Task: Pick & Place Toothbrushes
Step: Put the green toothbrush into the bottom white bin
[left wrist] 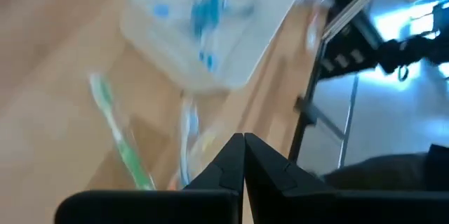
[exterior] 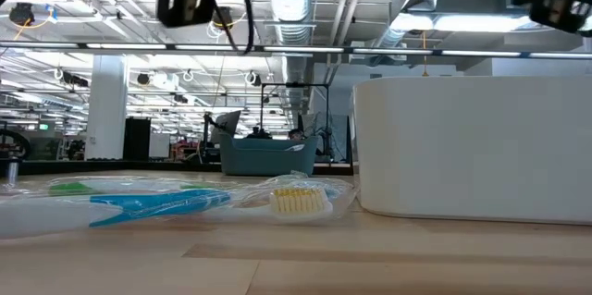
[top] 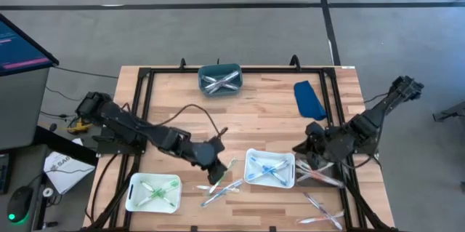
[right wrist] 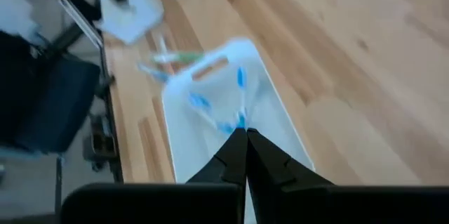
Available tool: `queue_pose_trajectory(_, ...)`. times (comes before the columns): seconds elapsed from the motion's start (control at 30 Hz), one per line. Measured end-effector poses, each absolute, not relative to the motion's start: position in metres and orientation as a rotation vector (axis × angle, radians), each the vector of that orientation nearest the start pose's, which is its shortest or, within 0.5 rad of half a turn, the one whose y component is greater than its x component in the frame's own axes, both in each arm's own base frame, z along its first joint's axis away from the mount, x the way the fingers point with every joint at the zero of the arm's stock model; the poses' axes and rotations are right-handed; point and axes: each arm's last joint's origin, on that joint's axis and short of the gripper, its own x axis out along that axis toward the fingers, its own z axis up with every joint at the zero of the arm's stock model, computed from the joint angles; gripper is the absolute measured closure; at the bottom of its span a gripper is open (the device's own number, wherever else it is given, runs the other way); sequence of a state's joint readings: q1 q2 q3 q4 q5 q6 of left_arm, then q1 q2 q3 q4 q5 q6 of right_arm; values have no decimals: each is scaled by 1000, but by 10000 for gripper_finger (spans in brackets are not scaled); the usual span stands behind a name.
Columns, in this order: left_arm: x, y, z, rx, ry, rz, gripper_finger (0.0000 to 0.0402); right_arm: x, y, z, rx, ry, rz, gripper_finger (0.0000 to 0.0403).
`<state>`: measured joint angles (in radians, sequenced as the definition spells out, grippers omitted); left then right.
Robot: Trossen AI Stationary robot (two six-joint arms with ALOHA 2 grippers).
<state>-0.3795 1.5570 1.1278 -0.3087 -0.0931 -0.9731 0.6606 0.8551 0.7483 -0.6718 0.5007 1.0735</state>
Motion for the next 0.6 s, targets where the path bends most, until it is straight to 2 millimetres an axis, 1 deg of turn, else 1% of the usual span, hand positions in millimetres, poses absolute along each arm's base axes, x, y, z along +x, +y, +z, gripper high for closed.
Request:
queue_pose_trajectory(0.17, 318, -141, 221, -801, 911, 155, 400, 153, 81, 281, 611, 522, -199, 403)
queue_pose_trajectory(0.27, 320, -151, 205, -778, 1017, 229, 400, 159, 75, 285, 627, 468, -211, 403)
queue_pose_trajectory(0.37, 324, -156, 199, -701, 1144, 319, 400, 162, 71, 287, 646, 444, -229, 403)
queue_pose_trajectory(0.43, 331, -160, 202, -644, 1153, 341, 400, 162, 70, 287, 647, 445, -234, 403)
queue_pose_trajectory(0.5, 339, -163, 205, -596, 1124, 364, 400, 162, 71, 286, 648, 452, -227, 403)
queue_pose_trajectory(0.6, 349, -161, 200, -587, 1120, 368, 400, 162, 71, 286, 653, 466, -208, 403)
